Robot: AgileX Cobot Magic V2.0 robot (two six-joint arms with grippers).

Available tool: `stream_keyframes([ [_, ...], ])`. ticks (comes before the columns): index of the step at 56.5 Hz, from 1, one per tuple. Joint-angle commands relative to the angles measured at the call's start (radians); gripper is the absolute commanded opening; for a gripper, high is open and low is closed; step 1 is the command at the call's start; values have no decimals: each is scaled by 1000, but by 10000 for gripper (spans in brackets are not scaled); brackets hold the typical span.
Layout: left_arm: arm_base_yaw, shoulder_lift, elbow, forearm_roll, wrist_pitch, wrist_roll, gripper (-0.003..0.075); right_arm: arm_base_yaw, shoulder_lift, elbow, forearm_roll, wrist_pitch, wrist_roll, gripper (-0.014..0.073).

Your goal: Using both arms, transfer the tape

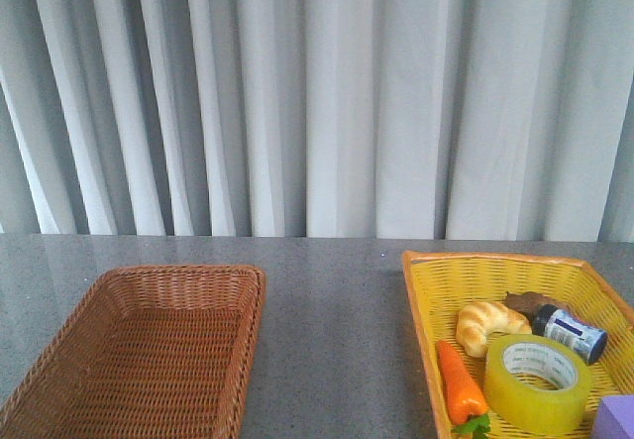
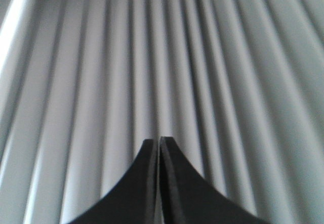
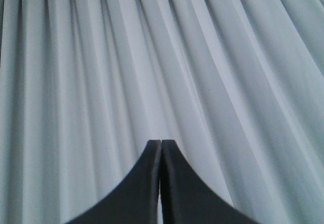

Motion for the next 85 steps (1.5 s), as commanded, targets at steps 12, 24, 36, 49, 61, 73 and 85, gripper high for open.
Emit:
stream_keyframes([
  [12,-1,419,-440,-253,444,227,-6,2,414,-411,-23,548,-56,-7],
  [24,-5,597,-482,-253,632,284,-6,2,545,-415,-103,641,-55,-7],
  [36,-5,764,-482,-254,632,275,-6,2,615,-415,-91,650,-51,-7],
  [49,-5,851,-482,-270,647,270,-6,2,629,-415,-39,636,-40,-7],
  [61,-5,852,-482,-287,747,269,-4,2,629,-415,15,683,-40,-5],
  [73,-5,852,-482,-287,708,282,27,2,629,-415,-15,766,-88,50],
  [85,-5,852,-482,-287,695,274,160,2,629,-415,-11,791,-99,250],
])
